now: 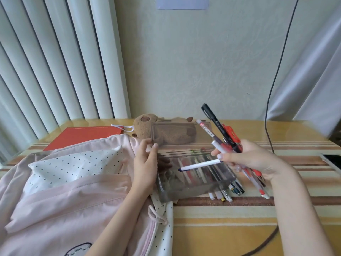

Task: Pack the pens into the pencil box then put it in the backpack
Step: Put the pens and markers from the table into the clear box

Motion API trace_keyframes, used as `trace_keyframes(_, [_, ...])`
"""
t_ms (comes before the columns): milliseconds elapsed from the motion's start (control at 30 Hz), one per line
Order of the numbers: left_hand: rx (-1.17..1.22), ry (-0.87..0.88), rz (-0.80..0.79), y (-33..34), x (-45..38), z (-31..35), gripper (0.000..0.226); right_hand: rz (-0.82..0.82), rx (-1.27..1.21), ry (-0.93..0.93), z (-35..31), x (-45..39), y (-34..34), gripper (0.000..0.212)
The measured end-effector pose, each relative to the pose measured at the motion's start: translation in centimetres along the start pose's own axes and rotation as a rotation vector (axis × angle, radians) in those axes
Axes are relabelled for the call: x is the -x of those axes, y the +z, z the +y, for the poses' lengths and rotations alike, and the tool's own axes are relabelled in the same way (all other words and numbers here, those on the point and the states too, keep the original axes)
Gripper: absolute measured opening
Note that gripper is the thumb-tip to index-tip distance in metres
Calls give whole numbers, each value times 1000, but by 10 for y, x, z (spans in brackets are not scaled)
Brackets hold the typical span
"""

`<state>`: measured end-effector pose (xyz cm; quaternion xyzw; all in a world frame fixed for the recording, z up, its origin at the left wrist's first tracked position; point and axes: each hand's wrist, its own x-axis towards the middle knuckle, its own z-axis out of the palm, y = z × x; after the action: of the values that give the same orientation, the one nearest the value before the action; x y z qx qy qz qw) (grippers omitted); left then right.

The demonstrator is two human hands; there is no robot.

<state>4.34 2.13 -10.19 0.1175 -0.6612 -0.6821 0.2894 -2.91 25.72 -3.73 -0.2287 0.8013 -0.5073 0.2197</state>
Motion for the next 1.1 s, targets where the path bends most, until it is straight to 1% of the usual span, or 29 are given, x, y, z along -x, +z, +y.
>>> trace_keyframes(67, [-4, 8, -50, 1, 1, 1, 11, 30, 63, 21, -2, -3, 4, 20])
trace_keyframes(133, [-23, 16, -59, 1, 1, 2, 13, 66, 162, 29, -4, -6, 8, 37])
trace_keyframes(167, [-25, 14, -60, 1, 1, 2, 14, 91, 188, 16, -5, -7, 9, 42])
trace_keyframes(200, [-23, 11, -63, 0, 1, 2, 14, 123, 190, -17, -7, -7, 11, 39])
trace_keyframes(267, [-48, 30, -71, 0, 0, 0, 13, 240, 148, -128, -13, -9, 16, 14])
trace_keyframes(300, [-89, 58, -71, 1, 0, 0, 12, 299, 102, -191, -15, -10, 19, 10])
trace_keyframes(367, [-148, 105, -77, 1, -1, -2, 10, 383, -29, -303, -18, -13, 26, 14])
trace_keyframes(500, [-137, 107, -89, 1, -2, -4, 9, 493, -214, -443, -19, -20, 40, 18])
trace_keyframes(567, [-130, 106, -82, 1, -2, -3, 10, 473, -307, -500, -20, -23, 48, 19])
trace_keyframes(633, [-134, 118, -75, 2, -2, -3, 14, 407, -334, -529, -21, -26, 53, 17])
trace_keyframes(700, [-157, 131, -73, 2, -1, -2, 18, 349, -214, -516, -20, -28, 53, 15])
trace_keyframes(800, [-185, 144, -56, 1, -1, -3, 21, 242, 3, -409, -18, -25, 49, 9])
trace_keyframes(933, [-164, 132, -69, 1, -3, -4, 24, 25, 325, -238, -12, -26, 52, 30])
trace_keyframes(1000, [-172, 125, -50, 0, -4, -5, 23, -7, 370, -222, -12, -27, 54, 30])
trace_keyframes(1100, [-161, 93, -36, 1, -4, -5, 20, -48, 413, -218, -8, -28, 52, 38])
